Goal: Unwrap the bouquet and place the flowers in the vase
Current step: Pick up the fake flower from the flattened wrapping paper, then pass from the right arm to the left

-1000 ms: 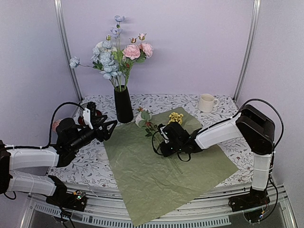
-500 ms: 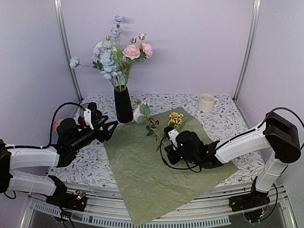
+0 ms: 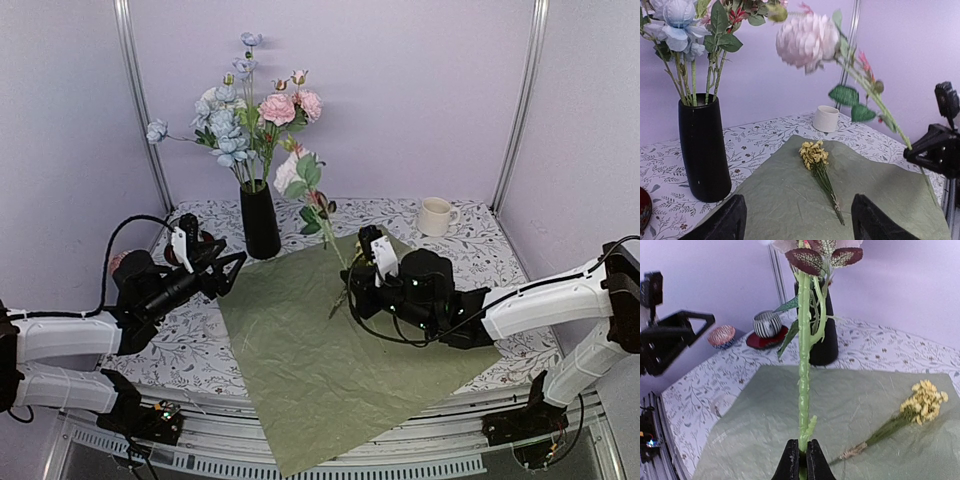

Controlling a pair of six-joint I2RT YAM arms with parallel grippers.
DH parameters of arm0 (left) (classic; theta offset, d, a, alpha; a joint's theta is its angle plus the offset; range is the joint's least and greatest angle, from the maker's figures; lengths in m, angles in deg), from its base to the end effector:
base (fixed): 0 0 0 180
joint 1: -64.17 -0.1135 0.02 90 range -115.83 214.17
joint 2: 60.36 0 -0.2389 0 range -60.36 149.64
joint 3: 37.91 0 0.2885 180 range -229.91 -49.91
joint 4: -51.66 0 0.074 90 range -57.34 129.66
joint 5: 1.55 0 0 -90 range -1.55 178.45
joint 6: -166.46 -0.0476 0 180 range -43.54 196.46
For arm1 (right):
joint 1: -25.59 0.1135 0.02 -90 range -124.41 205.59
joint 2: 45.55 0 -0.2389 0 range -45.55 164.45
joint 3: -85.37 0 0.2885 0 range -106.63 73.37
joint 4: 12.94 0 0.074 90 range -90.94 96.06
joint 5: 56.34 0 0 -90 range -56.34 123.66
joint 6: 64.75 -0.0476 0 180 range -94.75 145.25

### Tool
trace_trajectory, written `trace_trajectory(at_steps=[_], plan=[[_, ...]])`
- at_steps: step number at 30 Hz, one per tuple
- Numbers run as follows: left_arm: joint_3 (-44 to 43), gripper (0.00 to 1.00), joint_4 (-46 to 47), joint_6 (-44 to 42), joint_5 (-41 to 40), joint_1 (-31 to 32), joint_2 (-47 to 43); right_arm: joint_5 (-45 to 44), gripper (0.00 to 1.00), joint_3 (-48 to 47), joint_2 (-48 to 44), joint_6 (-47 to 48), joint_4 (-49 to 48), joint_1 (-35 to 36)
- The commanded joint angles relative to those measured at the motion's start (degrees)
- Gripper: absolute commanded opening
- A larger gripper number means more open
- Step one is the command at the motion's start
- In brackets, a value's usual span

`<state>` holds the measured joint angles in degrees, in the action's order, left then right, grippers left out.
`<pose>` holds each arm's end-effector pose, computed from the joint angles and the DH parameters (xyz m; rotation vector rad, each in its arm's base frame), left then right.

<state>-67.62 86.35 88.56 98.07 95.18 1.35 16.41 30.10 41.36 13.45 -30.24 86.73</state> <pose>0.2292 -0.1471 0.1767 0.3928 1.5193 -0.7243 0.1902 0.3159 0.1711 -0.5717 1.7646 0.6256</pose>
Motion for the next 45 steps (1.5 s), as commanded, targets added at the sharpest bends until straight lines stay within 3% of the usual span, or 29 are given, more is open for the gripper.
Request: trace_trajectory(at_steps=[1, 7, 13, 17, 30, 45], plan=[[1.1, 0.74, 1.6, -0.6, 0.3, 0.7, -0.7, 1.5, 0.03, -7.2, -1.6, 3.5, -5.5, 0.4], [1.2, 0.74, 1.9, -0.1, 0.9, 0.8, -1.3, 7.4, 0.03, -10.9, 3.5, 6.6, -14.0, 0.4], [2.0, 0.75, 4.3, 1.8, 4.0, 0.8, -2.1, 17.4, 0.02, -3.0, 13.5, 3.9, -42.8, 0.4], [2.6, 0.75, 6.8, 2.4, 6.8, 0.9, -1.7, 20.3, 0.02, -2.3, 20.6, 2.4, -52.7, 0.4], [1.7, 0.77, 16.9, 6.1, 21.8, 1.1, 6.3, 26.7, 0.02, -6.9, 32.2, 0.3, -58.1, 1.2], [1.6, 0.76, 21.1, 6.4, 26.8, 2.7, 8.3, 28.4, 0.02, -10.8, 36.1, 1.5, -54.2, 3.0]])
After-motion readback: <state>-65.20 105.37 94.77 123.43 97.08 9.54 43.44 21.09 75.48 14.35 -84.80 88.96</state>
